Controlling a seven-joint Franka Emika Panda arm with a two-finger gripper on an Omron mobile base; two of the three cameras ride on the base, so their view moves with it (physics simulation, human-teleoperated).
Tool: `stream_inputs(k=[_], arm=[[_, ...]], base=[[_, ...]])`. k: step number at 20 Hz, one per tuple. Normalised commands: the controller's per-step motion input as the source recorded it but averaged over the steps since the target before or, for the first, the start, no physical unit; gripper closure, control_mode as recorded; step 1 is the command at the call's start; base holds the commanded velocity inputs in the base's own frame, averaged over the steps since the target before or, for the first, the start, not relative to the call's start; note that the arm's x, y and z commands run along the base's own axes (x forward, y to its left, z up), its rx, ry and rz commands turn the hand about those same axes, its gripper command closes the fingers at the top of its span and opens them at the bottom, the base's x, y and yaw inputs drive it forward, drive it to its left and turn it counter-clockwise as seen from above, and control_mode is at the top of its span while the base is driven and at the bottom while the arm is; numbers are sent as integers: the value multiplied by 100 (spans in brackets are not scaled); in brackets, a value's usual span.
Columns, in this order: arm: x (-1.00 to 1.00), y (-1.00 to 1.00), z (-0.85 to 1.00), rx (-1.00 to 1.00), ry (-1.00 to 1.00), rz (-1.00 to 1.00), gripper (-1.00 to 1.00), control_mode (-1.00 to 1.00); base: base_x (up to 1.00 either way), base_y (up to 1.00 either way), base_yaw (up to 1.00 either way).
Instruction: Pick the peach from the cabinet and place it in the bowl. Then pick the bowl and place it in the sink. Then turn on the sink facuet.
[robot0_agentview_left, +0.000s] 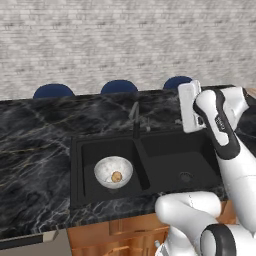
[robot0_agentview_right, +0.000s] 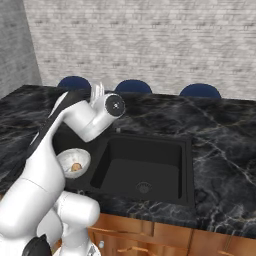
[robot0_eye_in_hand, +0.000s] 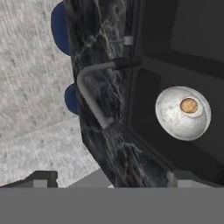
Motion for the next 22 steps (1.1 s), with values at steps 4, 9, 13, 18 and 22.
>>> stream_inputs(k=[4,9,13,18,22], arm=[[12,-1,-26,35,31,-46,-100,-100],[35,-48,-40,56,24,-18,-100,-100],[77,-65,-69,64,17,-1,-100,-100],[88,-14,-68,53,17,-13,-100,-100],[42,26,-39,31,4,-32,-100,-100]], base=[[0,0,0],[0,0,0],[0,0,0],[0,0,0],[0,0,0]])
